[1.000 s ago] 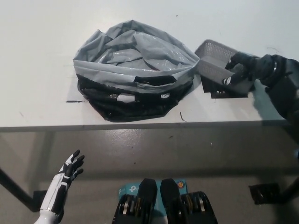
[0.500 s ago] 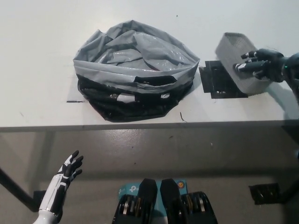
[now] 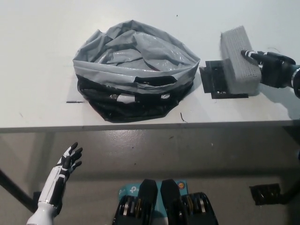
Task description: Use the right hand to pick up a small rectangular container and put it into a plastic bag and lift the bag
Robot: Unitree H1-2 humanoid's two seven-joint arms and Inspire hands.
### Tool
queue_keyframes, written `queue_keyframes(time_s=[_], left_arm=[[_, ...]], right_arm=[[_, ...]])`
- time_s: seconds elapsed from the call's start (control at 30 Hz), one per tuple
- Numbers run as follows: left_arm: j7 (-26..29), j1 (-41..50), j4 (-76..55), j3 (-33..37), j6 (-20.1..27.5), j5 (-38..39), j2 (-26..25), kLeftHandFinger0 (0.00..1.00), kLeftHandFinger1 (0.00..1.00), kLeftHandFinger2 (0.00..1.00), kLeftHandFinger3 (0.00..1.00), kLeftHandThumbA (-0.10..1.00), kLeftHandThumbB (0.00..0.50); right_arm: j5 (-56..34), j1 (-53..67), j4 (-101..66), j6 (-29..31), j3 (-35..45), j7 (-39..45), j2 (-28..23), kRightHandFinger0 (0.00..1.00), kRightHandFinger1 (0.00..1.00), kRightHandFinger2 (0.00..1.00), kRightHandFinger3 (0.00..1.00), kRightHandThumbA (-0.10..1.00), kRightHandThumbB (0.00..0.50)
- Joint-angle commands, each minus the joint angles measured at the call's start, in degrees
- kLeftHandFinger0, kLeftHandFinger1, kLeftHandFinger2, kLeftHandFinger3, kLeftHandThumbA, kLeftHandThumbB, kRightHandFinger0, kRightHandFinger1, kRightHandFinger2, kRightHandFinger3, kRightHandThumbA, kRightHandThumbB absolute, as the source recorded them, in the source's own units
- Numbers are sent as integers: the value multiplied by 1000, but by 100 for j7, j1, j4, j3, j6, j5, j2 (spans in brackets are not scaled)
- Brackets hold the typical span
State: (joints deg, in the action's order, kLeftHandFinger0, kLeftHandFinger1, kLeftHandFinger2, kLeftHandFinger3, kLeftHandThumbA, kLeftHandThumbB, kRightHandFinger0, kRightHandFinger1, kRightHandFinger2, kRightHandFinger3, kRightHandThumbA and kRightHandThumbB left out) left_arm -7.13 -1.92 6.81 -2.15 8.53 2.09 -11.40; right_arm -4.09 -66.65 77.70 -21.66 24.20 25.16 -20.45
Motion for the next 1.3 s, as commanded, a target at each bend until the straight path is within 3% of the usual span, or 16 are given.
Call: queue_keyframes(time_s=[0.0, 0.03, 0.1, 0.17, 0.23, 0.47, 0.5, 0.53, 0.6, 0.63, 0.67, 0.7, 0.83, 1.0, 1.03, 1.27], left_arm=[[-110, -110, -105, -57, 67, 146, -110, 1000, 1000, 1000, 1000, 1000, 163], [-117, -120, -99, -58, 68, 159, -113, 1000, 1000, 1000, 1000, 1000, 169], [-121, -134, -124, -52, 45, 177, -117, 1000, 1000, 1000, 1000, 1000, 174], [-122, -144, -121, -46, 67, 173, -124, 1000, 1000, 1000, 1000, 1000, 175], [-127, -145, -118, -43, 81, 183, -126, 1000, 1000, 1000, 1000, 1000, 167], [-131, -131, -110, -48, 101, 229, -121, 1000, 1000, 1000, 1000, 1000, 169], [-129, -129, -103, -53, 106, 236, -119, 1000, 1000, 1000, 1000, 1000, 162], [-129, -129, -97, -52, 109, 235, -120, 1000, 1000, 1000, 1000, 1000, 162], [-129, -129, -93, -52, 111, 233, -120, 1000, 1000, 1000, 1000, 1000, 162], [-116, -130, -86, -49, 127, 195, -135, 1000, 1000, 1000, 1000, 1000, 169], [-118, -129, -71, -42, 163, 169, -149, 1000, 1000, 1000, 1000, 1000, 174], [-121, -129, -67, -43, 167, 168, -152, 1000, 1000, 1000, 1000, 1000, 175], [-98, -98, -95, -48, 144, 105, -164, 1000, 1000, 1000, 1000, 1000, 172], [-96, -67, -63, -37, 204, 72, -156, 1000, 1000, 1000, 1000, 1000, 183], [-98, -57, -58, -34, 217, 68, -154, 1000, 1000, 1000, 1000, 1000, 183], [-95, 17, -142, -12, 137, 12, -159, 1000, 1000, 1000, 1000, 1000, 176]], right_arm=[[-656, -439, -110, -148, 259, 19, -72, 0, 219, 705, 227, -100, 138], [-736, -457, -141, -211, 330, -3, -65, 0, 212, 700, 323, -100, 123], [-865, -504, -200, -284, 400, 90, -64, 0, 172, 614, 296, -84, 90], [-929, -529, -267, -342, 448, 60, -50, 0, 170, 619, 410, -98, 112], [-1005, -553, -320, -426, 505, 7, -39, 0, 157, 627, 393, -100, 122], [-1422, -649, -568, -526, 785, -213, 60, 0, 197, 658, 543, -100, 72], [-1538, -665, -619, -527, 834, -197, 84, 0, 179, 643, 921, -100, 64], [-1590, -695, -576, -527, 872, -222, 76, 0, 176, 646, 730, -100, 81], [-1629, -717, -543, -527, 898, -246, 70, 0, 174, 647, 670, -100, 90], [-1811, -786, -512, -527, 1052, -263, 78, 0, 174, 664, 354, -100, 102], [-1862, -844, -585, -527, 1062, -247, 103, 0, 198, 662, 255, -100, 123], [-1879, -877, -628, -527, 1035, -221, 122, 0, 206, 649, 296, -100, 130], [-2198, -1115, -790, -527, 912, -148, 280, 0, 291, 775, 798, -100, 129], [-2424, -1281, -1285, -527, 525, -313, 566, 0, 235, 735, 757, -100, 111], [-2413, -1317, -1333, -527, 409, -250, 604, 0, 228, 721, 594, -100, 104], [-2714, -1742, -1204, -527, -45, -397, 880, 0, 238, 693, 740, -100, 115]])
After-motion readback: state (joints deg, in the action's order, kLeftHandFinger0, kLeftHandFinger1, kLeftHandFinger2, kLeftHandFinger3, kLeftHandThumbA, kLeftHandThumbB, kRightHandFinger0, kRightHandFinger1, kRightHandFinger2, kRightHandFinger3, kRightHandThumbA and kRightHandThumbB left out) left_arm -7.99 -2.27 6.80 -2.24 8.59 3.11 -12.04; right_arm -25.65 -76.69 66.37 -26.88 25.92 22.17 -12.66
